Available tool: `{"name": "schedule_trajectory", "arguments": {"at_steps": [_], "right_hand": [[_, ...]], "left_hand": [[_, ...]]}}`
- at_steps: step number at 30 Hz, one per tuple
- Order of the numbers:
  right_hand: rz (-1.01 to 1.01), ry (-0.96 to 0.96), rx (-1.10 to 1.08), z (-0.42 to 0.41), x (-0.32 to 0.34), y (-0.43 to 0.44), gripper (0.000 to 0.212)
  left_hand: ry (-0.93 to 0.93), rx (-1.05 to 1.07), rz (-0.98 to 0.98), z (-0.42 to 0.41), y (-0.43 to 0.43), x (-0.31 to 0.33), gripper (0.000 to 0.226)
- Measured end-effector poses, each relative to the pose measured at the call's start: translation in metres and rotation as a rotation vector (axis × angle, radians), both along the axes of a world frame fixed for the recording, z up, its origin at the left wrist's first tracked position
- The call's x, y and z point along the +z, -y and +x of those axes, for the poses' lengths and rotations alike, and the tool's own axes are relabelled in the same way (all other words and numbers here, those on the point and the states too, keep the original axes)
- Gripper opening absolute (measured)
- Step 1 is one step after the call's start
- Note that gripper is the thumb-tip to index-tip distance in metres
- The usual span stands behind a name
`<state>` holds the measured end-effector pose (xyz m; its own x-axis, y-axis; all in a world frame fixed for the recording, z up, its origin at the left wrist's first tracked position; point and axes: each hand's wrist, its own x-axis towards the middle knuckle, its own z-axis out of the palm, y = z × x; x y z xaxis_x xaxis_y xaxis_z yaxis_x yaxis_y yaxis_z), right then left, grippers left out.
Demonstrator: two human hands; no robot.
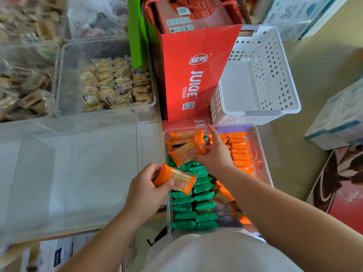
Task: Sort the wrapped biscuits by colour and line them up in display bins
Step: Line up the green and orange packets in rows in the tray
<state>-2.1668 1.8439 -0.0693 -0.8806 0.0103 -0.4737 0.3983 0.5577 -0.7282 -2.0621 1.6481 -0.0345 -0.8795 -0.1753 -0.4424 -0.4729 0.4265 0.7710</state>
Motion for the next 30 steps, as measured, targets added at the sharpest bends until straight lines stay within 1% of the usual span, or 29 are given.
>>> {"name": "schedule_trajectory", "arguments": {"at_steps": [1,4,5,6,9,10,12,16,19,23,27,30], "right_hand": [[0.061,-0.021,0.030,-0.002,0.003,0.001,0.110],[0.183,-0.049,0.034,-0.006,0.005,0.007,0.085],[0.224,-0.045,0.033,-0.006,0.005,0.008,0.080],[0.255,-0.038,0.038,-0.006,0.003,0.010,0.082],[0.312,-0.015,0.107,-0.007,0.001,0.014,0.102],[0.322,-0.007,0.127,-0.009,0.000,0.015,0.105],[0.333,-0.017,0.133,-0.010,0.000,0.016,0.101],[0.329,-0.087,0.174,-0.006,-0.002,0.018,0.080],[0.254,-0.100,0.223,0.002,-0.001,0.021,0.077],[0.275,-0.181,0.325,0.008,0.008,0.020,0.057],[0.253,-0.184,0.294,0.011,0.036,-0.008,0.056],[0.262,-0.163,0.287,0.020,0.061,-0.052,0.045]], "left_hand": [[0.005,0.025,0.020,0.002,0.001,0.001,0.026],[0.015,0.084,0.073,0.006,0.001,0.008,0.025],[0.015,0.101,0.092,0.007,0.001,0.010,0.025],[0.016,0.115,0.104,0.009,0.001,0.010,0.024],[0.020,0.137,0.125,0.013,0.003,0.010,0.024],[0.019,0.144,0.135,0.015,0.004,0.009,0.025],[0.013,0.165,0.157,0.017,0.005,0.008,0.025],[-0.005,0.217,0.192,0.021,0.007,0.009,0.024],[-0.016,0.214,0.203,0.023,0.007,0.010,0.024],[-0.026,0.173,0.192,0.025,0.006,0.012,0.021],[-0.041,0.118,0.184,0.026,0.002,0.014,0.020],[-0.047,0.058,0.189,0.024,-0.010,0.015,0.020]]}}
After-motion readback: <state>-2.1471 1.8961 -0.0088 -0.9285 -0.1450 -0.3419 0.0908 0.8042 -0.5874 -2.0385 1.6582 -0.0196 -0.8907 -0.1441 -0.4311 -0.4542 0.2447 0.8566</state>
